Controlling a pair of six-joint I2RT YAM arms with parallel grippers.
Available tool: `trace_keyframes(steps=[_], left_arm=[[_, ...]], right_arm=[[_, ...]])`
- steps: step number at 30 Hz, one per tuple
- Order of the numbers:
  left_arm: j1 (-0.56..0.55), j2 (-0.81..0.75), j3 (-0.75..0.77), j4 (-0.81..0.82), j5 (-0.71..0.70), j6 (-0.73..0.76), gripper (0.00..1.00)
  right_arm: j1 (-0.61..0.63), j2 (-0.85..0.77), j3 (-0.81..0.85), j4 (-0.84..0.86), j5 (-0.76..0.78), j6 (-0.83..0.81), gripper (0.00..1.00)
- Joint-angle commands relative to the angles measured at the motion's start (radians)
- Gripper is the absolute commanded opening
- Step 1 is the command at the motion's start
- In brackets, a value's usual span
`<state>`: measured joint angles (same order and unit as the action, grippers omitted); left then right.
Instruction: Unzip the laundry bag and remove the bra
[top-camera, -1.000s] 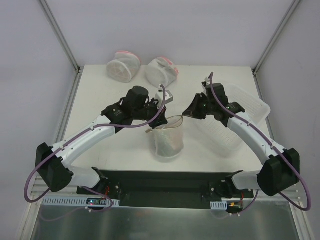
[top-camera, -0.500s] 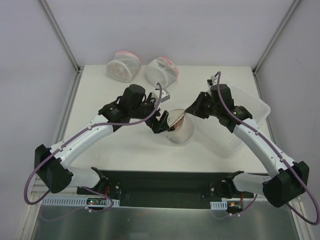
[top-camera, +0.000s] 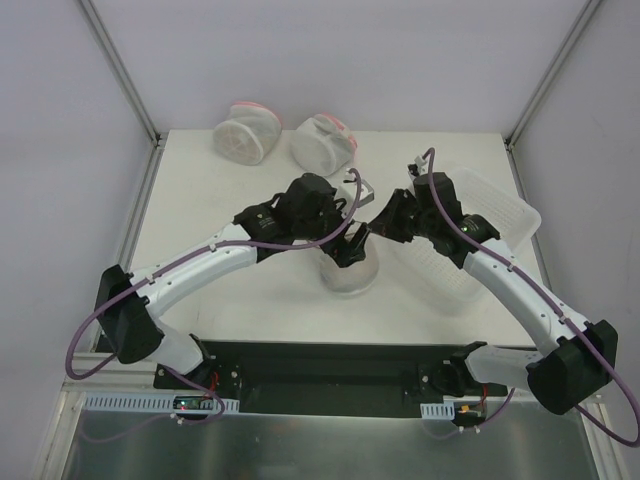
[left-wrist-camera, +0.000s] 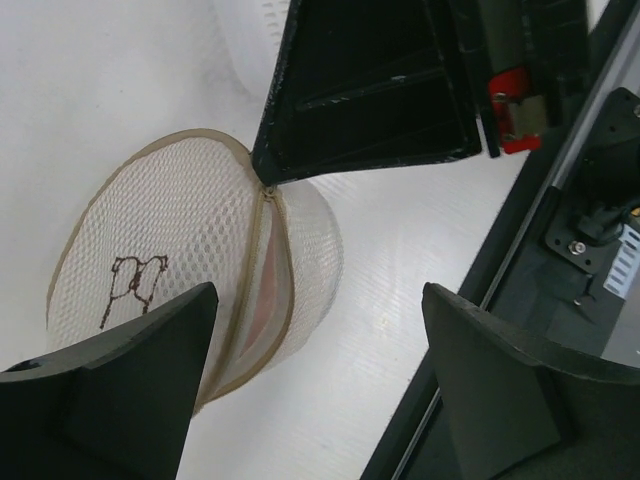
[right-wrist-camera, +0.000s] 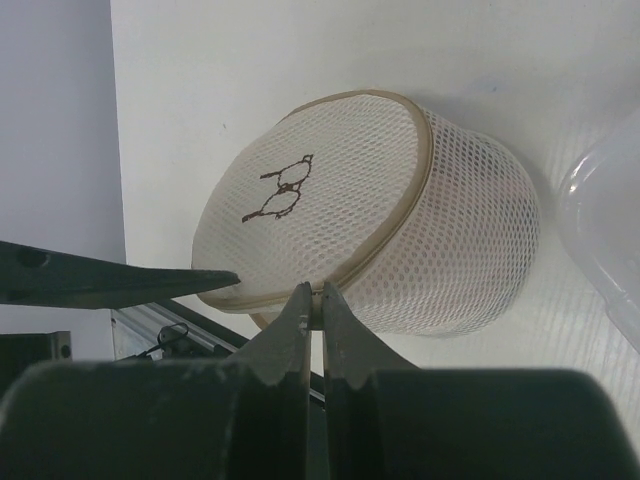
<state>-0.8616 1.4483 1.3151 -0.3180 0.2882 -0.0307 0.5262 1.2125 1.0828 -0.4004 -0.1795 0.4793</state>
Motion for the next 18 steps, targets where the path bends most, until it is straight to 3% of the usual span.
trace_keyframes(steps=[1,11,14,15,18], left_arm=[[-0.030,0.037,0.030,0.045,-0.148,0.020,0.82],[-0.043,0.096,0.032,0.091,-0.204,0.063,0.69],[-0.045,0.104,0.029,0.094,-0.211,0.075,0.57],[-0.045,0.106,0.027,0.097,-0.210,0.078,0.46],[-0.045,0.107,0.024,0.102,-0.190,0.094,0.24]], right_arm=[[0.003,-0.014,0.020,0.020,0.000,0.019,0.01],[0.003,-0.022,0.025,0.018,-0.011,0.019,0.01],[0.003,-0.027,0.023,0.018,-0.008,0.021,0.01],[0.003,-0.028,0.023,0.017,-0.006,0.021,0.01],[0.003,-0.028,0.020,0.018,-0.005,0.022,0.02]])
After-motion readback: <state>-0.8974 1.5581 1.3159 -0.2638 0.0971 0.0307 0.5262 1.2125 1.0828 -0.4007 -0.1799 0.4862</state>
